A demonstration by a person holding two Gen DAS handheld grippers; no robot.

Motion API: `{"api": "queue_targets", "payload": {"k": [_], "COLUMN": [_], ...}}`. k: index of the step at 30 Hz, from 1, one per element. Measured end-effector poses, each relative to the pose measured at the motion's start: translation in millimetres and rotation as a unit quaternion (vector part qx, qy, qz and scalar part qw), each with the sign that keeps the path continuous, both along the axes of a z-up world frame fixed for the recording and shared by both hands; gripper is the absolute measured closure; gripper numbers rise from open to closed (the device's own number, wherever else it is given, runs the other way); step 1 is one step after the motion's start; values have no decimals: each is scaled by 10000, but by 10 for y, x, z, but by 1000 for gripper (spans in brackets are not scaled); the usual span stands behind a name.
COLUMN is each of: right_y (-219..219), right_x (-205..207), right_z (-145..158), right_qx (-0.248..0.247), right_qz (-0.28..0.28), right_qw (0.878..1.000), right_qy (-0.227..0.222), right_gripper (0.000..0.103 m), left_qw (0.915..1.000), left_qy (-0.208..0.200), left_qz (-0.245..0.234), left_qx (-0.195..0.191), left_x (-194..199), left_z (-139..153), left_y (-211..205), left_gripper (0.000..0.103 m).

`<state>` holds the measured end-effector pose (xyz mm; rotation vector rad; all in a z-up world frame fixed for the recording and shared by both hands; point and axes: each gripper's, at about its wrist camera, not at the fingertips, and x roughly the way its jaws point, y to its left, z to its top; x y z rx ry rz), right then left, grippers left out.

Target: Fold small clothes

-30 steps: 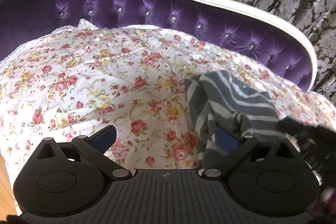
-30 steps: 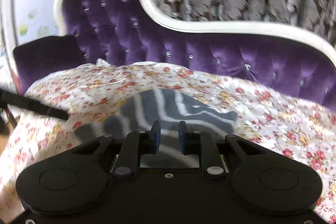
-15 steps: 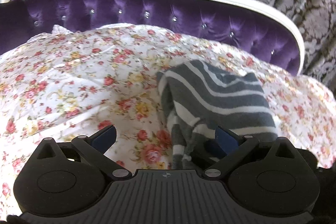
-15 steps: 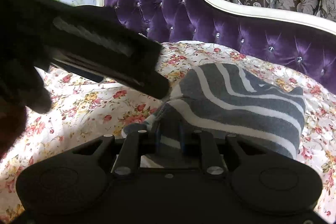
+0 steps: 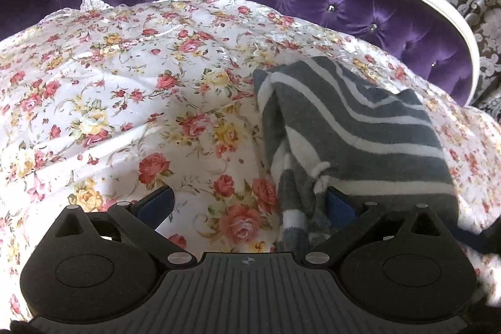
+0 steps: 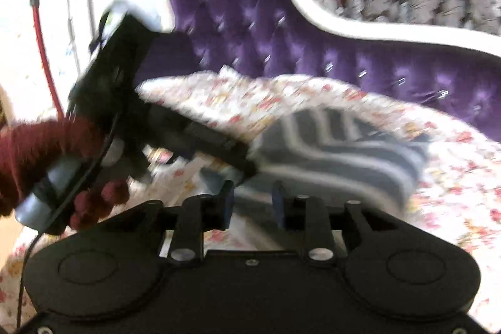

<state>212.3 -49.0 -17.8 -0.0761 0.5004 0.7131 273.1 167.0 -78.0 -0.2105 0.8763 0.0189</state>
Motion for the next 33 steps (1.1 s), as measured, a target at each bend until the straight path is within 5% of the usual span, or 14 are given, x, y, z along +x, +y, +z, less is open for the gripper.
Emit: {"api": "queue_targets", "payload": {"k": [7,10,14,19,24,33], "right_y": [-274,-75,38,-320,-710,-951], "right_x": [639,854,768,823,873,1031], "right_z": [-70,-300,-348,-187,-142,-411], "right_qx": [-83,-541,-825,-175,727,1429], "right_qz": [-1086,-1007,-808,-847,-1172,-1170], "right_qw": [9940,9932,9933,9957,9872,9660], "right_qy": [-41,222,38,332,796,1807], "right_gripper": [59,59,59,54,33,29], "left_qw": [10000,10000,9999,9986,9924,9854], "left_qy": [41,55,50,-154,-288,99], "left_qz": [7,7,-11,-2,-70,-725], "left_qx": [35,60,109,-510,-1196,-1534], "left_x": [-35,-18,-14,-57,-99,-100], "left_z": [13,8,6,79,138,-22], "left_y": [-34,-50,-54,53,105,-153], "left_gripper": [1,1,1,2,2,2]}}
